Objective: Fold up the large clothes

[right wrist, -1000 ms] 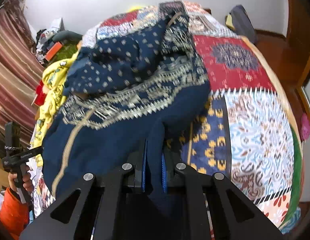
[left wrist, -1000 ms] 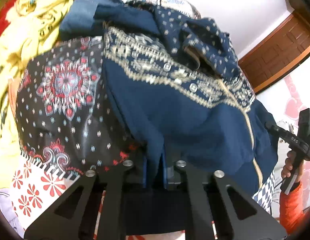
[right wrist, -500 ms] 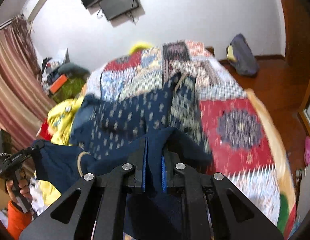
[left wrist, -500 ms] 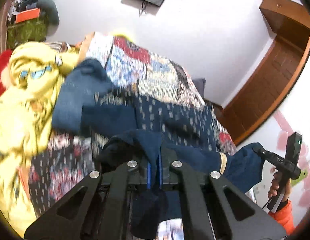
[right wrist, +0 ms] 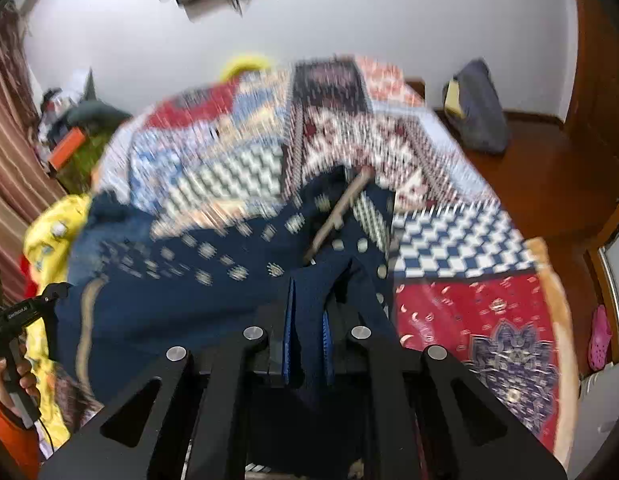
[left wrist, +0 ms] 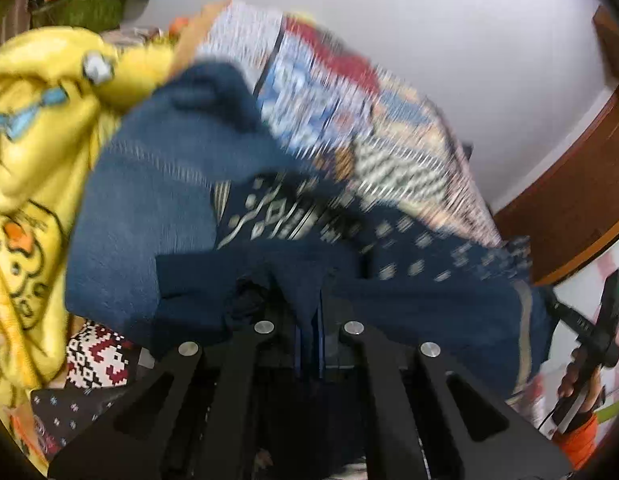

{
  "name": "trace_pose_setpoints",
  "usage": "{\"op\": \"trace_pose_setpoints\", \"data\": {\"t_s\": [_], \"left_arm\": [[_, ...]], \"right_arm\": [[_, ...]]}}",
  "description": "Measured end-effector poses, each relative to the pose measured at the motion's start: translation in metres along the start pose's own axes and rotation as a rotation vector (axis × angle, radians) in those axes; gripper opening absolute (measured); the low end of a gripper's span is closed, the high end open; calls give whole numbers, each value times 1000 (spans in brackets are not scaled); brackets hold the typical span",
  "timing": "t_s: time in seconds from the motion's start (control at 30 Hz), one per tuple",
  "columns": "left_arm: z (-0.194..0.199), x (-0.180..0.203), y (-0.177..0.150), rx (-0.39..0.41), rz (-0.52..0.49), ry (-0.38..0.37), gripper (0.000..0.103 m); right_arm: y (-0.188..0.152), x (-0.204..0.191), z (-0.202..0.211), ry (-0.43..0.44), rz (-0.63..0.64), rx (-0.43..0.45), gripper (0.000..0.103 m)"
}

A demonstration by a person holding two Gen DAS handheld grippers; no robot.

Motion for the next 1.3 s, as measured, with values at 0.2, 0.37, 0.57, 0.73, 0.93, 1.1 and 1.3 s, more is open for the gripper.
{"op": "trace_pose_setpoints", "data": {"t_s": [0.2, 0.37, 0.57, 0.73, 0.93, 1.1, 1.3], "left_arm": [[-14, 18, -15, -32, -176, 79, 8], [-1, 42, -24, -65, -312, 181, 39], [47, 56, -29, 20, -345, 215, 63], [63, 83, -42, 23, -396, 160, 67], [45, 115, -63, -22, -505, 154, 68], [22, 121, -71, -44, -564, 180, 69], [11, 104, -52, -41, -464, 129, 77]], "right_arm": [[-11, 12, -6, 38, -13, -31, 20], [-15, 16, 18, -28, -6, -61, 34], [-37, 4, 68, -55, 93, 9, 38], [-61, -17, 78, 14, 119, -17, 40], [-87, -48, 53, 40, 174, -98, 40], [-96, -71, 29, 33, 229, -137, 40], [-84, -82, 16, 4, 253, -94, 40]]}}
Point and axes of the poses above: each gripper's, at about its wrist camera, not at the fingertips, and z roughly against the way its jaws point, x to its right, y to its top, the point moved 4 cm from there along -z, roughly the way its jaws point, and after that the axes turned 11 degrees about -z, right-handed, at the moved point
